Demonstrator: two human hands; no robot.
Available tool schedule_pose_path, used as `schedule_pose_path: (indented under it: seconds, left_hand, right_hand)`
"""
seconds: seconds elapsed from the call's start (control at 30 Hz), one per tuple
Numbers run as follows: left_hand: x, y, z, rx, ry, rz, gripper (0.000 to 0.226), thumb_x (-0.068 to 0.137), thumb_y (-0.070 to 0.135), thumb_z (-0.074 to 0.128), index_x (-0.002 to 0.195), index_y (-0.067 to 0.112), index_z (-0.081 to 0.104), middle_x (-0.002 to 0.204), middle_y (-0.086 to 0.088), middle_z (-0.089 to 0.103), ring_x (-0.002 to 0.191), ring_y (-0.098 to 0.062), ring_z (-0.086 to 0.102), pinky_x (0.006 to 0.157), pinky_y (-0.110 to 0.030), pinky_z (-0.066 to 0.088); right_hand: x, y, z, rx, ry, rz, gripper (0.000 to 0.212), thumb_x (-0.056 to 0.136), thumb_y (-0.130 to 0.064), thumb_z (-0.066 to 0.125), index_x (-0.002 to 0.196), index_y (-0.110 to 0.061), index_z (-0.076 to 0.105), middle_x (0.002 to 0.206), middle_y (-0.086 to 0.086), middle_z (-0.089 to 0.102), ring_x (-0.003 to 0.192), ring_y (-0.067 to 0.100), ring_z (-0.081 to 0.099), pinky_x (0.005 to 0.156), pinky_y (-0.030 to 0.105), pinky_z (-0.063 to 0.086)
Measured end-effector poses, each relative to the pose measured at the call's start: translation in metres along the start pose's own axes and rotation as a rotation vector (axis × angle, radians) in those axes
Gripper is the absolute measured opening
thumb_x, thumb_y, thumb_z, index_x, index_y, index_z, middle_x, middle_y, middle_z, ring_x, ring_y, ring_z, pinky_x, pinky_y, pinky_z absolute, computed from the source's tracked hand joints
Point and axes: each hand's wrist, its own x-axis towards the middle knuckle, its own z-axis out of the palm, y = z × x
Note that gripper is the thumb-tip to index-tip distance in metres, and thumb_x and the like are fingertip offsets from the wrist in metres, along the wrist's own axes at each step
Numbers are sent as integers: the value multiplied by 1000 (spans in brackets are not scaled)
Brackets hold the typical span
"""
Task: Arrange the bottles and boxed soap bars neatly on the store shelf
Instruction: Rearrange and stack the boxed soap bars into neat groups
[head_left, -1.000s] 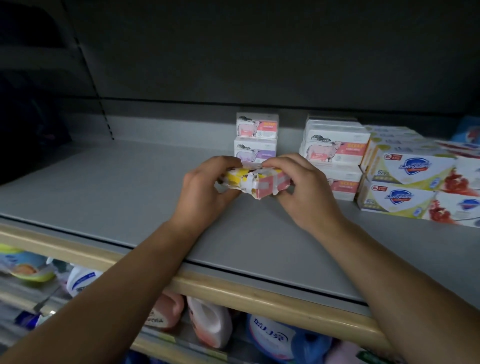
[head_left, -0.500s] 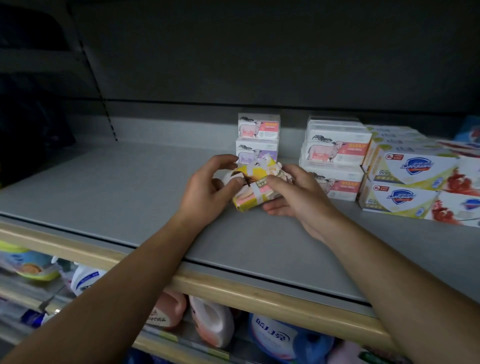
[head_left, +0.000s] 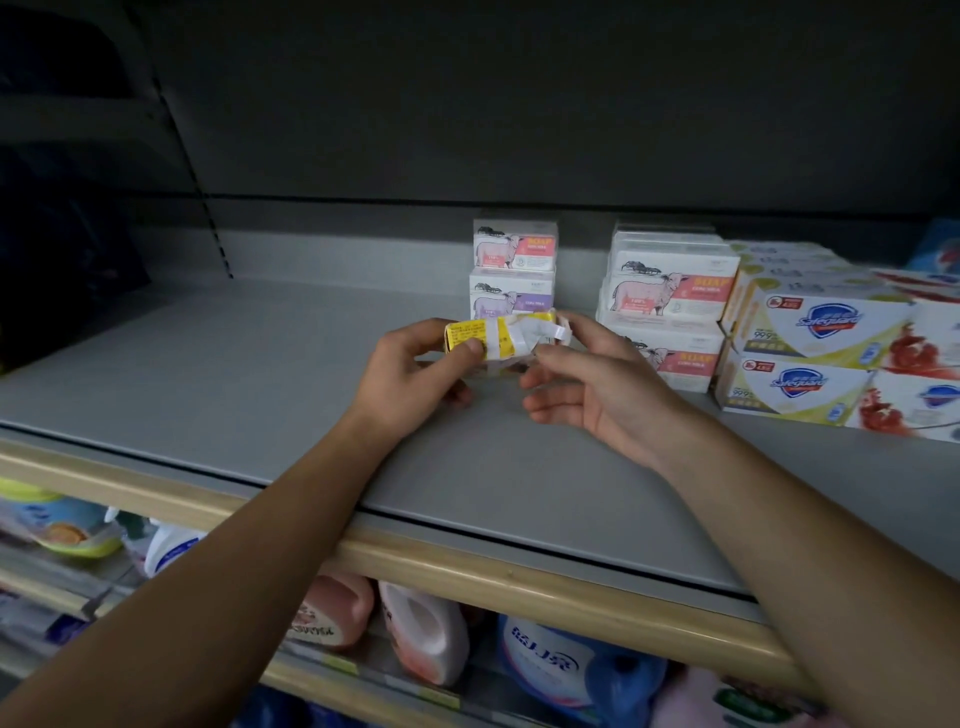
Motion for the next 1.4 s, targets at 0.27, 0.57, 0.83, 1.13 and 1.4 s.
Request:
schedule_pose_path:
  seconds: [0.27, 0.57, 0.83, 1.13, 1.4]
  left_hand:
    - [-8, 19, -3, -32, -5, 22, 14, 84, 7, 70, 94, 16, 71, 92, 1, 71, 68, -21, 65, 71, -37, 59]
    - [-38, 84, 34, -75, -236, 76, 22, 77, 4, 74, 97, 12, 71, 89, -9, 71, 69, -31, 64, 73, -48, 57]
    - [-68, 124, 153, -283, -399, 55, 34, 80, 19, 71, 113, 15, 66, 112, -7, 68, 84, -28, 70, 78, -39, 60]
    - [-83, 107, 291, 474, -535, 229, 44, 86, 42, 67, 126, 23, 61, 131, 4, 61, 115, -13, 58, 96, -21, 41]
    - [-89, 77, 314, 833, -648, 331, 61, 89, 62, 51, 140, 30, 50, 151, 1, 42, 140, -15, 35, 114, -27, 24]
  right_hand:
    - [-14, -10, -6, -586, 102, -85, 33, 90, -40, 65, 122, -42, 57, 81, 2, 72, 61, 16, 69, 58, 27, 55]
    - [-76, -71, -28, -778, -79, 32, 55, 64, -66, 65, 115, -44, 65, 114, -16, 67, 110, 5, 62, 100, 34, 49]
    - [-191, -90, -107, -723, 333, -19, 65, 52, -59, 74, 112, -34, 68, 114, -11, 69, 106, 6, 65, 101, 39, 50]
    - [-319, -140, -225, -1047, 1009, -125, 52, 76, -43, 77, 124, -29, 61, 100, -7, 61, 92, 15, 60, 72, 25, 40]
    - [-329, -166, -291, -1417, 1166, -26, 58, 79, -49, 68, 129, -21, 55, 115, 15, 64, 107, 36, 58, 78, 35, 40]
